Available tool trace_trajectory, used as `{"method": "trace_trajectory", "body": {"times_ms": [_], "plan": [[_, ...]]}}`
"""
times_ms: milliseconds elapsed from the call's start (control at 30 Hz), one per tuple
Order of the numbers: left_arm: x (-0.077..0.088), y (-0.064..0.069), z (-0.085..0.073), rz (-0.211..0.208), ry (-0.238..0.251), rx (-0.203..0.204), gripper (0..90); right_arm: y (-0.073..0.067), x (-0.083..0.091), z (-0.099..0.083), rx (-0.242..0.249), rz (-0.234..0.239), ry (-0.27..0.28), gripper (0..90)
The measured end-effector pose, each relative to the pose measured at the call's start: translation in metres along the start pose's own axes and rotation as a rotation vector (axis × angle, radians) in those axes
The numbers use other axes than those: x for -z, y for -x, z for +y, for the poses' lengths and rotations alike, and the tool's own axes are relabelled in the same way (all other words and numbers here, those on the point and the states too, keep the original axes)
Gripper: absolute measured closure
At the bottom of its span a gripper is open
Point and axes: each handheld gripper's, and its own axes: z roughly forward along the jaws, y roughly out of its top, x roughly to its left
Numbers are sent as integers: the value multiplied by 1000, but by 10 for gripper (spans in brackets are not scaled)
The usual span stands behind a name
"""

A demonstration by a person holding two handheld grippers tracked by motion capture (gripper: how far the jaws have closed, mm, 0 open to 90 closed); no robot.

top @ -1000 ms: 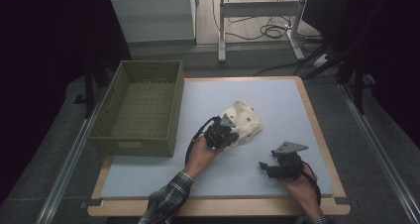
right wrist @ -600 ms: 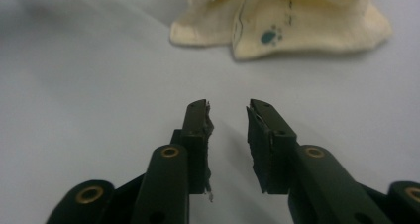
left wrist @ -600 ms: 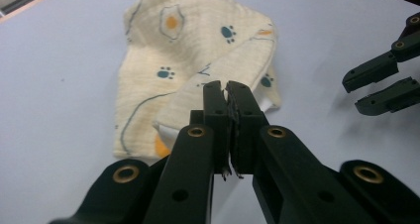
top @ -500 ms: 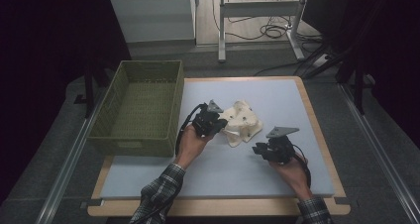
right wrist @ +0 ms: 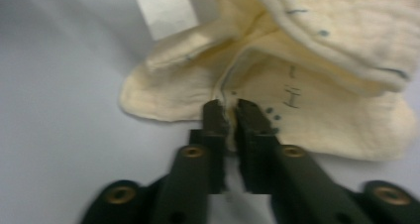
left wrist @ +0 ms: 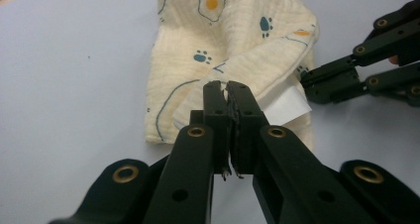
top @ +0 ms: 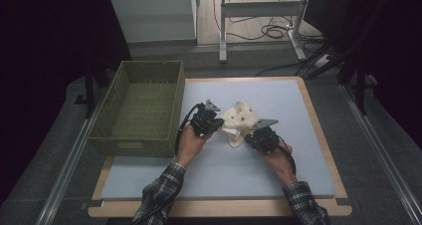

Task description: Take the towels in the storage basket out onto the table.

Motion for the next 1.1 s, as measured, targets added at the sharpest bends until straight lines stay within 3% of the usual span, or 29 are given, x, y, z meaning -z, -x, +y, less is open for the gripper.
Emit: {"method": "trace_trajectory", "body": {"times_ms": [167, 200, 233, 267, 333, 400, 433, 467, 567, 633, 667, 700, 767, 967, 1000, 1100], "plan": [[4, -3, 3, 17, 17, 4, 880, 8, 14, 0, -13, 4, 24, 878], [7, -5, 6, 25, 23, 8, 880, 16, 30, 3, -22, -7, 53, 879], [7, -5, 6, 25, 23, 8, 880, 16, 30, 3, -22, -7, 53, 879], [10, -8, 9, 37, 29, 14, 880, 25, 45, 6, -37, -22, 70, 879], [11, -10, 10, 41, 31, 17, 880, 29, 50, 7, -40, -31, 74, 879], [12, -13, 14, 56, 35, 25, 880, 45, 71, 11, -64, -62, 94, 879], [12, -13, 14, 56, 35, 25, 880, 45, 71, 11, -64, -62, 94, 879], [12, -15, 16, 62, 37, 30, 880, 59, 84, 13, -89, -81, 105, 879], [12, -20, 21, 79, 32, 38, 880, 68, 91, 14, -103, -96, 110, 879], [10, -27, 26, 98, 24, 52, 880, 88, 102, 16, -156, -103, 121, 879], [10, -27, 26, 98, 24, 52, 880, 88, 102, 16, -156, -103, 121, 879], [8, -31, 30, 109, 20, 62, 880, 100, 105, 17, -180, -113, 122, 879], [7, -33, 32, 114, 19, 65, 880, 107, 105, 18, -198, -124, 115, 879], [1, -50, 54, 181, 9, 82, 879, 137, 96, 23, -258, -158, 97, 879], [-5, -58, 61, 214, -5, 89, 876, 142, 93, 24, -267, -163, 91, 878], [-13, -65, 64, 231, -38, 109, 852, 152, 84, 22, -314, -155, 59, 866]]}}
